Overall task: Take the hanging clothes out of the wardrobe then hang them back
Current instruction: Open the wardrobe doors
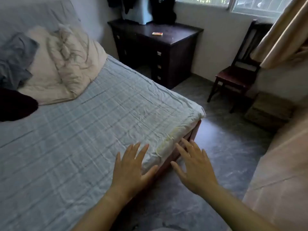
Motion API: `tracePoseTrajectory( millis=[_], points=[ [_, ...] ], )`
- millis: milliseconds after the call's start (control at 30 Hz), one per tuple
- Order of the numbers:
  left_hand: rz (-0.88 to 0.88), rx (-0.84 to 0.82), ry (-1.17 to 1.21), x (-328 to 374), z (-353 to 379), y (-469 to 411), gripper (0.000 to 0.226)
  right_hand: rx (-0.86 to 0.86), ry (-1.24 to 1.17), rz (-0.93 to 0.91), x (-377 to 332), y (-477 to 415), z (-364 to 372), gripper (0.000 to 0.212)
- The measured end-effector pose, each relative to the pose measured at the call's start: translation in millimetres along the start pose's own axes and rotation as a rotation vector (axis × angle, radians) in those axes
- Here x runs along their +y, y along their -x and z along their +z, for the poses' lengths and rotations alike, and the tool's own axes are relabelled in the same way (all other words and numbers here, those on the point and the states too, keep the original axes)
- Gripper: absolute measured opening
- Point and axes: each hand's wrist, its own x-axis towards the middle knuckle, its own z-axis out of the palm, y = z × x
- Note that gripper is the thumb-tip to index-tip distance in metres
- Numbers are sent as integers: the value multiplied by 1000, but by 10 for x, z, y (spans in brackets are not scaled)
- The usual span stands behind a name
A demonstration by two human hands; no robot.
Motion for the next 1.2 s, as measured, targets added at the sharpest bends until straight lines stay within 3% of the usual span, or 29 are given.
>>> tracePoseTrajectory(
  millis=[33,267,500,667,967,1200],
  points=[
    [-17,-62,19,10,7,-8,91,-48,-15,9,25,9,-14,67],
    [56,-87,-4,265,124,179,81,-59,-48,19,192,310,28,75],
    [96,-171,15,544,261,235,79,-46,-255,152,610,634,47,69],
    [104,-190,42,802,455,85,76,-21,-275,187,991,658,-4,69],
    [207,-255,53,1269,786,-900,76,-17,-254,314,1707,207,-77,78],
    [327,-286,66,1735,1037,-2434,79,28,-225,424,2431,-851,-312,73]
  ],
)
